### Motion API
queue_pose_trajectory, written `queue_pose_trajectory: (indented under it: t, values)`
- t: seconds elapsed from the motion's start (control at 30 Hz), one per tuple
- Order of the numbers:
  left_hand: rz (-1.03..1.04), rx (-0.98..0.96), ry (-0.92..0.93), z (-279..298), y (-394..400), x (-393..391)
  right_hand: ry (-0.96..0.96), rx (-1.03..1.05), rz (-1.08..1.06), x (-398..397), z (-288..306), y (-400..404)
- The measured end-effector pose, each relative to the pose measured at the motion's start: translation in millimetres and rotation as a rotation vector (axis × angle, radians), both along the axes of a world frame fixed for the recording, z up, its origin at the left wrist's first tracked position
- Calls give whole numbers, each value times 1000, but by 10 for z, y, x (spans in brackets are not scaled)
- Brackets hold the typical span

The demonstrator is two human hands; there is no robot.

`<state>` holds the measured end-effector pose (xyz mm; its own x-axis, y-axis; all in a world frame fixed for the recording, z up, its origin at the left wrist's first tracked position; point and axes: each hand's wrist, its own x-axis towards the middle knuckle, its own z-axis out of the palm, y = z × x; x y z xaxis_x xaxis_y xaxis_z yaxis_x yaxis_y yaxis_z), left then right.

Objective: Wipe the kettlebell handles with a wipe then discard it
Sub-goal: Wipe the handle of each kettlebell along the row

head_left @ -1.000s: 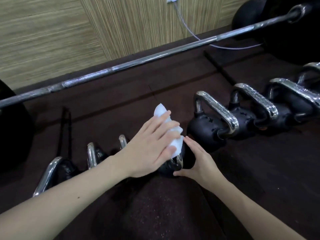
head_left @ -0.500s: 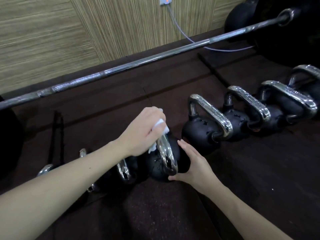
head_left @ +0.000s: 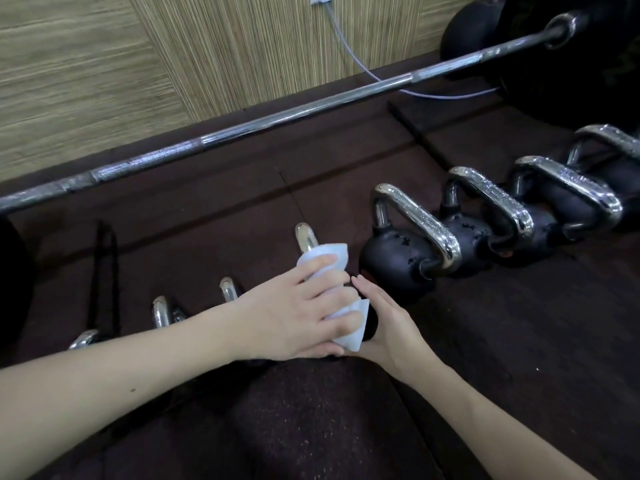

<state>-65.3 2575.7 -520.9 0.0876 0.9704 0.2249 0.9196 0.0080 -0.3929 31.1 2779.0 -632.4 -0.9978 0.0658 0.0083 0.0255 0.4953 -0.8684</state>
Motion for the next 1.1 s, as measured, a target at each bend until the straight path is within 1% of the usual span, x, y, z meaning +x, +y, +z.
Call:
queue_pose_trajectory:
  t: [0.1,0.17,0.27,0.33,0.37,0.4,0.43,0.47,0.5,0.53,0.57,0.6,0.63,0.67,0.7,0.73,0.77,0.8,0.83,0.9,0.97,1.0,1.1]
  values:
    - [-107,-31,29,60,60,-54,-13,-14,7,2,-6,5]
    - [-109,-75,-52,133,91,-118,-25,15,1,-13,12,2]
    - [88,-42,-316,256,154,-262,-37,64,5,-32,36,1]
    - [238,39,-496,271,182,-346,-37,57,15,-26,40,4]
    - [322,99,-596,267,204,-398,-36,53,15,-21,40,8]
    - [426,171,-745,214,225,-467,-37,53,12,-19,41,9]
    - [567,251,-974,218,282,-523,-39,57,8,-18,42,9]
    - [739,350,-1254,234,343,-568,-40,58,4,-15,44,5]
    - [945,390,-1463,242,406,-605,-40,56,2,-13,50,1]
    - [1134,369,-1579,254,455,-605,-41,55,3,-13,52,0]
    - [1212,335,-1637,281,475,-559,-44,55,6,-10,54,1]
    - [1140,349,-1634,266,453,-502,-44,55,9,-8,58,4]
    - [972,405,-1549,267,404,-411,-40,54,9,-10,63,9]
    - [786,427,-1368,279,332,-306,-40,48,5,-13,66,14]
    - [606,390,-1114,272,234,-213,-45,41,4,-15,71,13]
    - [451,330,-851,226,137,-138,-47,36,8,-21,72,13]
    - [346,255,-627,182,96,-63,-43,35,9,-23,60,9]
    - [299,181,-463,111,63,18,-38,29,6,-26,42,11]
    - [276,119,-349,34,46,89,-39,10,4,-24,30,5]
    - [204,58,-187,-73,29,238,-60,-24,12,-23,26,0]
    - [140,59,-149,-81,18,222,-73,5,36,-35,34,3]
    - [144,73,-187,-39,21,155,-68,15,32,-35,37,7]
    - [241,185,-437,113,84,-79,-51,58,5,-34,59,9]
